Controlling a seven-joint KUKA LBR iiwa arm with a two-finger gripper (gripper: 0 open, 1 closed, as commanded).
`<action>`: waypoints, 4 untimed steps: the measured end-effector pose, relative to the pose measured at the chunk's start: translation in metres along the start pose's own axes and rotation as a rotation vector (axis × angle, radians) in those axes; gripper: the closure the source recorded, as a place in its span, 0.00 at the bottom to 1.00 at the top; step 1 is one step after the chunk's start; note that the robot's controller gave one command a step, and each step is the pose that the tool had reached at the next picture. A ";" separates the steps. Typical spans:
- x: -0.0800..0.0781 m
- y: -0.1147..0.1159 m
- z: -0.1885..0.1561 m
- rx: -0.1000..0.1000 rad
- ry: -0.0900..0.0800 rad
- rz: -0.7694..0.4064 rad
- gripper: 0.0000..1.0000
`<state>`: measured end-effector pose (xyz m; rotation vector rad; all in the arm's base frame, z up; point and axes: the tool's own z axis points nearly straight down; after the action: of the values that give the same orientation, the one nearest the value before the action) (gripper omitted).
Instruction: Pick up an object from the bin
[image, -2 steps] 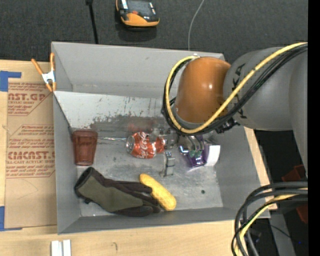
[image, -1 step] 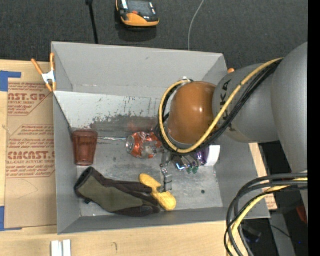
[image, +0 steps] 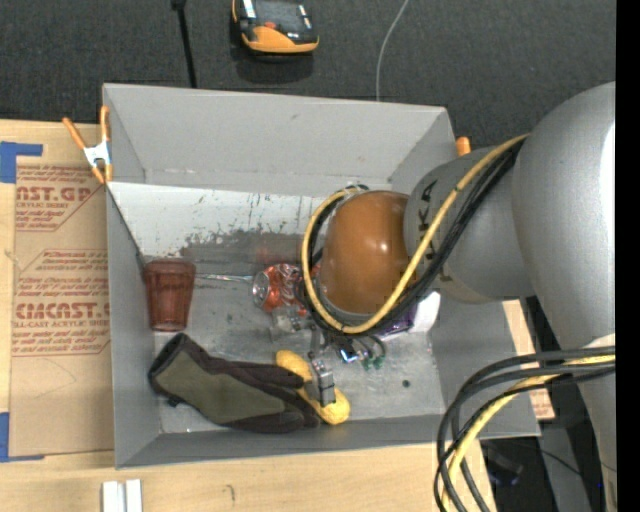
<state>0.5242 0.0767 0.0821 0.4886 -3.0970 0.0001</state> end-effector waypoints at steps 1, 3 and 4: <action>0.007 0.016 0.012 0.000 -0.009 -0.056 1.00; -0.001 0.018 -0.030 0.000 -0.004 -0.079 1.00; 0.004 0.008 -0.062 0.001 -0.009 -0.075 1.00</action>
Offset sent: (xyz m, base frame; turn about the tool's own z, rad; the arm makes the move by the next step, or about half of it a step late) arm 0.0000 0.0000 0.0000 0.0000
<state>0.5178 0.0834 0.1437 0.6061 -3.0855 -0.0004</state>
